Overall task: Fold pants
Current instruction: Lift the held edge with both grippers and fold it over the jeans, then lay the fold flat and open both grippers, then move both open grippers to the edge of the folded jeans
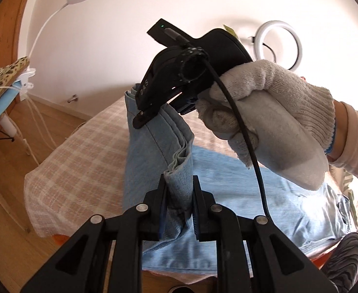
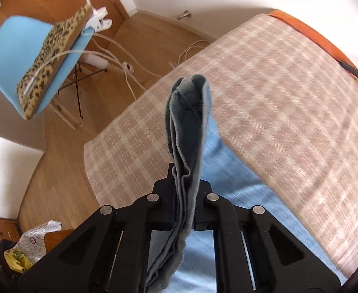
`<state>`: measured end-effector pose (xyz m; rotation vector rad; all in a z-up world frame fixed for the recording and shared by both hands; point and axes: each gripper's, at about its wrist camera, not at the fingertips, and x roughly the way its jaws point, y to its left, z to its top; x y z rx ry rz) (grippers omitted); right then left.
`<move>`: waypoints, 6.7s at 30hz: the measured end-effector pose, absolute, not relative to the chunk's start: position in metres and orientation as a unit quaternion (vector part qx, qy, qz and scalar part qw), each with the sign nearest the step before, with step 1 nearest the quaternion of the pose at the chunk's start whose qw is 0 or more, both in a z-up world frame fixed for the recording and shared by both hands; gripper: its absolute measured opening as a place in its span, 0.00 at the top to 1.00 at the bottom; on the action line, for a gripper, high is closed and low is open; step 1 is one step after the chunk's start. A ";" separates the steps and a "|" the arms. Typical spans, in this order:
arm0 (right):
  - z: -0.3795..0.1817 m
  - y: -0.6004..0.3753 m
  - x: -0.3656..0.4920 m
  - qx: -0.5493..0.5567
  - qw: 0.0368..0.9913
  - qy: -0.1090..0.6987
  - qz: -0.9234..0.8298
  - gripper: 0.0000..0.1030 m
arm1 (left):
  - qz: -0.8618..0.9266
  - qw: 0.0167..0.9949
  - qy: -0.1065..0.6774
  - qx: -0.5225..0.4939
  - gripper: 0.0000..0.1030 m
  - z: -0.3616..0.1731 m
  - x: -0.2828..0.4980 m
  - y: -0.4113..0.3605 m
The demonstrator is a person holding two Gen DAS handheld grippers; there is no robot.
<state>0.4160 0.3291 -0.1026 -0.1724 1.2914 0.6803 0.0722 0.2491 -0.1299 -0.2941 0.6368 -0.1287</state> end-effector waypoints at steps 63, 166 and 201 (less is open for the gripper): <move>-0.063 -0.294 0.229 0.134 0.846 0.510 0.071 0.92 | -0.428 0.815 0.390 0.024 0.86 -0.093 0.041 -0.209; -0.064 -0.215 0.195 0.091 0.858 0.477 0.165 0.43 | -0.174 0.870 0.461 0.004 0.31 -0.116 0.143 -0.007; -0.148 -0.011 0.293 0.007 0.746 0.640 0.184 0.62 | -0.229 0.831 0.492 -0.123 0.78 -0.169 0.117 0.040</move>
